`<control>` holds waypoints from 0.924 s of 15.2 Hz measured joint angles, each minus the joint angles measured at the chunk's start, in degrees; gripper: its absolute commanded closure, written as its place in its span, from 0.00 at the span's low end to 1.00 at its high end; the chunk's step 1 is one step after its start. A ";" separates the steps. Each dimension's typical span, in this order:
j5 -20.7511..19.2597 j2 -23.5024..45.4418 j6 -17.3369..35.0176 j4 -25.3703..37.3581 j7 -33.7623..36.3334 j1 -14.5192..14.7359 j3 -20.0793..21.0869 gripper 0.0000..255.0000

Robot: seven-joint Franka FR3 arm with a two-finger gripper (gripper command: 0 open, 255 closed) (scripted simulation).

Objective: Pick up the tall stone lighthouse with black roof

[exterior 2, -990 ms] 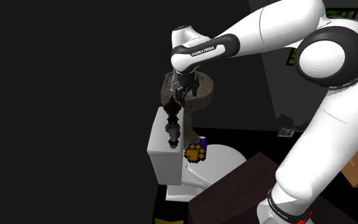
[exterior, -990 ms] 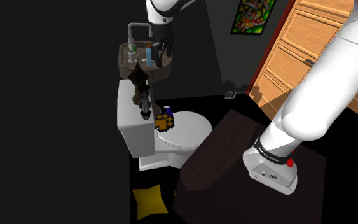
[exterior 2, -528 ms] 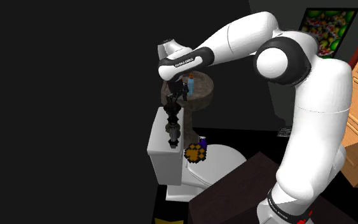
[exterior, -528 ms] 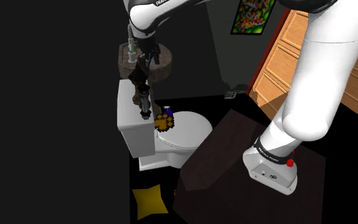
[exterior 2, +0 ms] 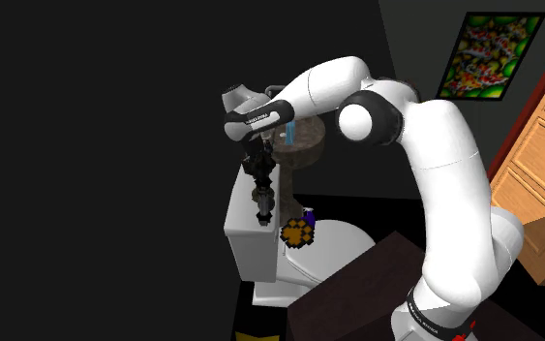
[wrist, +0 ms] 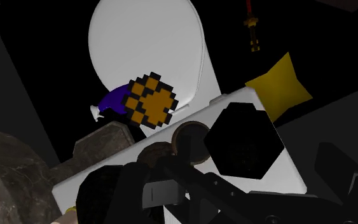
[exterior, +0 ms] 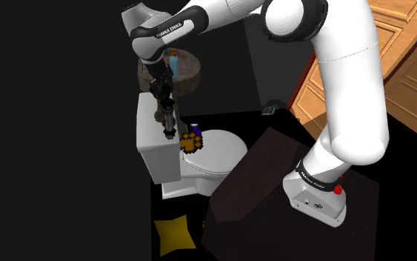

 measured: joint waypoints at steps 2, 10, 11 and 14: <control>-0.80 6.34 -2.35 7.73 -1.11 0.71 -0.57 0.00; -1.68 12.63 -0.63 11.37 -0.81 1.41 -1.11 0.00; -1.73 12.95 -0.21 11.24 -0.65 1.45 -1.13 0.00; -1.76 13.21 0.16 11.23 -0.57 1.47 -1.12 1.00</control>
